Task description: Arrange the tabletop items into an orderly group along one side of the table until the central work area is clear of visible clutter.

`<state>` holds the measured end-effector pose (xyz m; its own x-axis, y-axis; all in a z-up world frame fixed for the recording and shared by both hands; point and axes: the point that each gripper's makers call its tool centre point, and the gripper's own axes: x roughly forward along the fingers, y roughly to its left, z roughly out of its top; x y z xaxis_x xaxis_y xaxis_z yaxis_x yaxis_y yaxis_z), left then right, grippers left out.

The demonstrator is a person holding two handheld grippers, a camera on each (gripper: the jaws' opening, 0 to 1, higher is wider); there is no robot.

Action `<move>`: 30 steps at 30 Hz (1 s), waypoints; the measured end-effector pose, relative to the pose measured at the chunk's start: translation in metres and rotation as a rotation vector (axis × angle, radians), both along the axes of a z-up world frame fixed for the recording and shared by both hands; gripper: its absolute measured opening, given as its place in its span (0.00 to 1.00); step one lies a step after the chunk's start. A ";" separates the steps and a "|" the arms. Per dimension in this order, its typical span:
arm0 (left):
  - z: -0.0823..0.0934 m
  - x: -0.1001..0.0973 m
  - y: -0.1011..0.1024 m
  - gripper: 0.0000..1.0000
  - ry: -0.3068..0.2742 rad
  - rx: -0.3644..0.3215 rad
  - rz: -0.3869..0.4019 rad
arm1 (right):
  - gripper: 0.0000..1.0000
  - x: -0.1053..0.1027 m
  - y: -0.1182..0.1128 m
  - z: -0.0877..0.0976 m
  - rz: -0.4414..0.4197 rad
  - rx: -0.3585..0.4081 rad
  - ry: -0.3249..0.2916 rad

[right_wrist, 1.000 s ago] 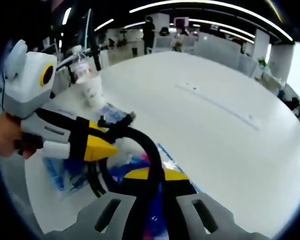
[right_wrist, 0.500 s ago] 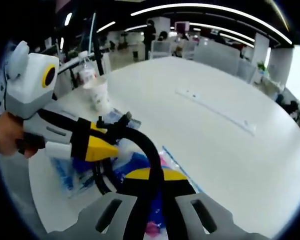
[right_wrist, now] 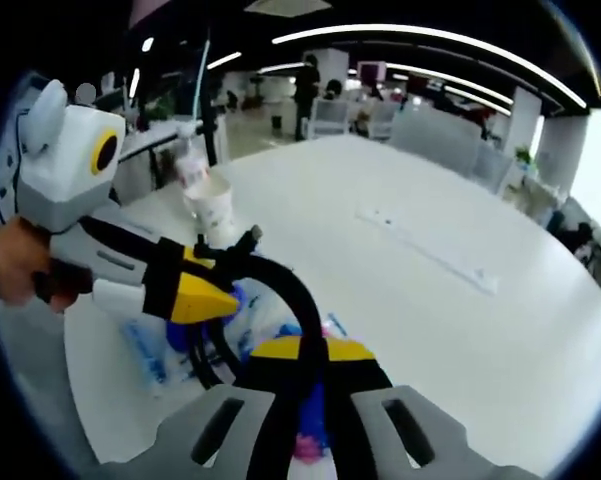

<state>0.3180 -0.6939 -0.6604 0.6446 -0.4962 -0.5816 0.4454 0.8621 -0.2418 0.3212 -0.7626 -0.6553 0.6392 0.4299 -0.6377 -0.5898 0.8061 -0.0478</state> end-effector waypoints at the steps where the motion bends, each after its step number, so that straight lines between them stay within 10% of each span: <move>1: 0.002 -0.001 0.000 0.09 -0.003 -0.001 0.000 | 0.02 -0.001 0.000 0.002 -0.001 0.001 -0.002; 30: 0.046 -0.036 -0.001 0.09 -0.080 -0.022 -0.037 | 0.02 -0.038 0.001 0.045 0.007 0.021 -0.064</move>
<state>0.2816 -0.6945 -0.6143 0.6695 -0.5329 -0.5175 0.4959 0.8393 -0.2226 0.2835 -0.7619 -0.6100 0.6752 0.4476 -0.5864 -0.5921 0.8029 -0.0688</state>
